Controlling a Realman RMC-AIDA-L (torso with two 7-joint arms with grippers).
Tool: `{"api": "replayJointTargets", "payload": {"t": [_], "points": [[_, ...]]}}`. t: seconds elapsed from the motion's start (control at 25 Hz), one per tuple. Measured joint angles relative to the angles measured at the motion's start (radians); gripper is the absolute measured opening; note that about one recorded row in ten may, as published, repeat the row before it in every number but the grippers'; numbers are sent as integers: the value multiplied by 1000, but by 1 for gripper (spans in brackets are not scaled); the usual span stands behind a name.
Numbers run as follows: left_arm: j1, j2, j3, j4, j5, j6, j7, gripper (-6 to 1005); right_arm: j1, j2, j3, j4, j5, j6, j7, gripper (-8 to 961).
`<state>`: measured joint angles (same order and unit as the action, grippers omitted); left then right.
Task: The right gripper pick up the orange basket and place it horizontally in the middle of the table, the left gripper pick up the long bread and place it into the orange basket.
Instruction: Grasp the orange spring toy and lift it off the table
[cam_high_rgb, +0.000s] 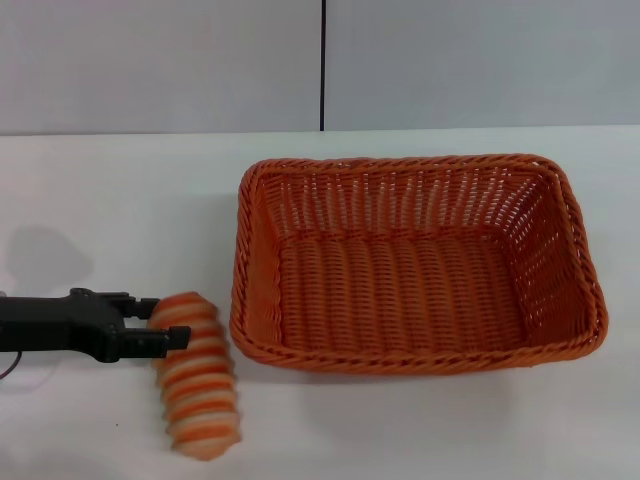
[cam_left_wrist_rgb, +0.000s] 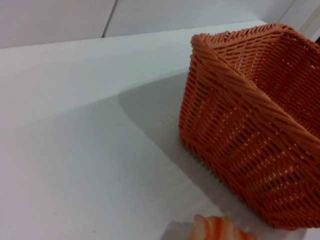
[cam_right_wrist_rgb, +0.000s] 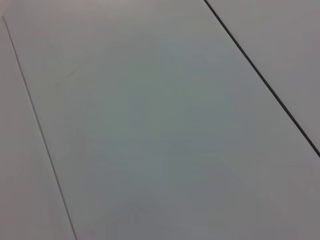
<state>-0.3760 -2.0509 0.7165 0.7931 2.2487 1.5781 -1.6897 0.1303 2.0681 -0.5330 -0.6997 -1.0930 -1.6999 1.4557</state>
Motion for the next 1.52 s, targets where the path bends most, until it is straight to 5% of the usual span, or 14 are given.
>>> {"api": "replayJointTargets", "payload": {"t": [0.36,0.4,0.76,1.12,1.52], "points": [[-5,-5,18,6,8,-22,30,624,3,-2,13,5,-1,1,-1,804],[-5,-6,18,8,7,-22,30,543,3,-2,13,5,-1,1,-1,804],[-23,-6,11,52,-35,-2,6,508,17,-14,20,5,6,-7,6,804],[-22,-5,-27,135,-81,14,-12,431,43,-13,33,6,10,-10,7,804],[-35,-3,-47,293,-157,-107,0,343,89,-23,35,28,2,-1,7,804]]}}
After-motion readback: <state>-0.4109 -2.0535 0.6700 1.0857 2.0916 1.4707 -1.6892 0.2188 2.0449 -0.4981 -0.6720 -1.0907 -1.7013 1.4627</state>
